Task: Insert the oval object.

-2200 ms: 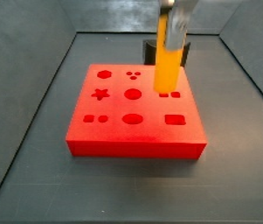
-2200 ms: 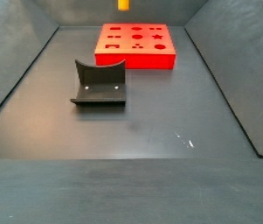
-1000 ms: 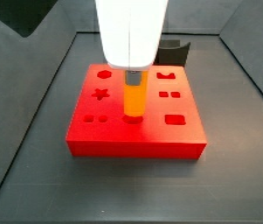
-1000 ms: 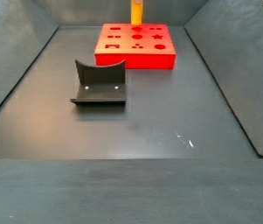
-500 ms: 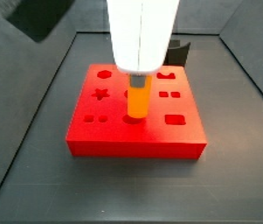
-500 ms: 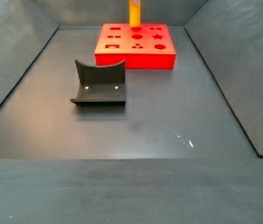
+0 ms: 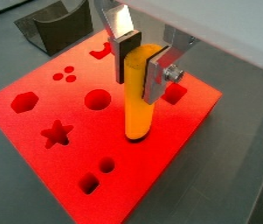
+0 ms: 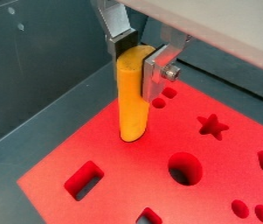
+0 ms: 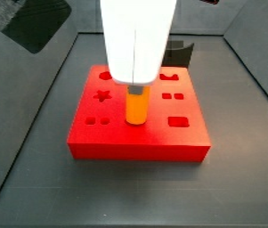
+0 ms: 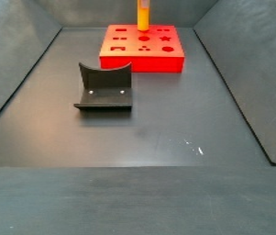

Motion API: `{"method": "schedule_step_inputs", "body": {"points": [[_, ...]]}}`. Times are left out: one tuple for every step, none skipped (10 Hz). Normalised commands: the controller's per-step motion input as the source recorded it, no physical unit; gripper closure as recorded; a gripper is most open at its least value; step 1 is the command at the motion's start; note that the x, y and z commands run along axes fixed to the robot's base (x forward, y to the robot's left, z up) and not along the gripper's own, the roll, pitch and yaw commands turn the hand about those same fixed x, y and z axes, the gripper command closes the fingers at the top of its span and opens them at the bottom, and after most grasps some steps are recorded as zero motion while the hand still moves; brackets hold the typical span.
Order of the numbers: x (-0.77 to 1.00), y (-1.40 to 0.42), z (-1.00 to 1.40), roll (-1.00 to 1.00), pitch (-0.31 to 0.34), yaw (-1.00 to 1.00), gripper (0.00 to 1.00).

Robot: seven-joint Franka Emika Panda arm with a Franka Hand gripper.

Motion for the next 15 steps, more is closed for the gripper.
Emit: {"method": "schedule_step_inputs", "body": {"points": [[0.13,0.0,-0.28,0.08,0.0,0.01,1.0],[0.0,0.0,-0.28,0.09,0.0,0.0,1.0],[-0.01,0.0,-0.22,0.1,0.0,-0.04,1.0],[-0.37,0.0,-0.07,0.0,-0.009,-0.15,1.0],[-0.3,0.0,0.0,0.0,-0.059,-0.07,1.0],[-0.07,0.0,0.0,0.0,-0.044,0.0,1.0],[0.08,0.0,-0.06,0.0,0.0,0.0,1.0],[0.26,-0.02,-0.03,0.03,0.017,0.0,1.0],[0.45,-0.08,-0.01,0.09,0.119,0.0,1.0],[0.45,-0.07,-0.13,0.13,0.154,0.0,1.0],[0.35,-0.05,-0.21,0.19,0.179,-0.08,1.0],[0.26,-0.03,-0.22,0.2,0.17,-0.11,1.0],[0.26,-0.03,-0.26,0.23,0.223,-0.12,1.0],[0.32,-0.07,-0.36,0.34,0.246,-0.13,1.0],[0.3,-0.02,-0.34,0.34,0.259,-0.19,1.0]]}}
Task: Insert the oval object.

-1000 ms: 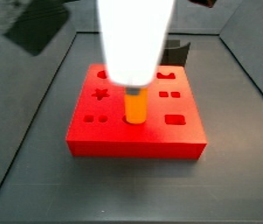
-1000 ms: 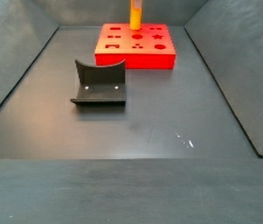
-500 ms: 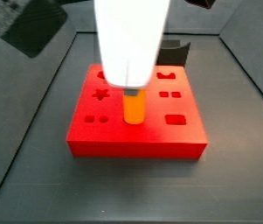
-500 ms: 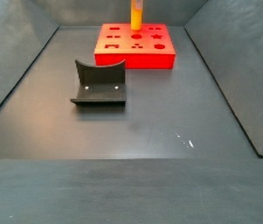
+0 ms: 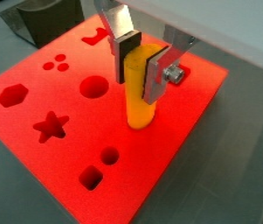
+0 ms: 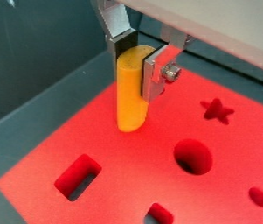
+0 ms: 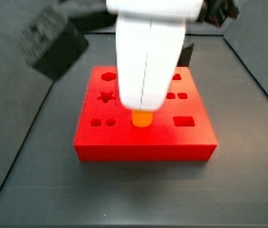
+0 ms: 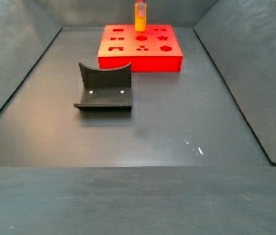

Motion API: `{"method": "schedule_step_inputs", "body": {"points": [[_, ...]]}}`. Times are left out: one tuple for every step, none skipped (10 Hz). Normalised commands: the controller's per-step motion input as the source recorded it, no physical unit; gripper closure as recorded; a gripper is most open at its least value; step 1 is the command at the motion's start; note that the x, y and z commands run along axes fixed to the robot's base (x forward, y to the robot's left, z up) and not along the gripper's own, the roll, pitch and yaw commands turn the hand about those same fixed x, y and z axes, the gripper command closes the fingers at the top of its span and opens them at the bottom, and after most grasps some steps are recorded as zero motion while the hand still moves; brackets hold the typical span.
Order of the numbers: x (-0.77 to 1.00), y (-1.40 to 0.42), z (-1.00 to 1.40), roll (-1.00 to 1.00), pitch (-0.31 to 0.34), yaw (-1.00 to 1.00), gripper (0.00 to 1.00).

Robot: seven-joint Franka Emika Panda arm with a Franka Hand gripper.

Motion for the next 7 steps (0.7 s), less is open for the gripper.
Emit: {"method": "schedule_step_inputs", "body": {"points": [[0.02,0.0,-0.47,0.23,0.223,-0.26,1.0],[-0.26,0.0,-0.72,0.04,0.093,-0.34,1.0],[-0.52,0.05,-0.69,0.0,0.083,-0.39,1.0],[-0.69,0.17,-0.67,-0.08,0.119,-0.43,1.0],[-0.67,0.22,-0.67,-0.07,0.116,-0.45,1.0],[0.11,0.13,-0.02,0.0,0.091,-0.03,1.0],[0.0,0.0,0.0,0.0,0.0,0.0,1.0]]}}
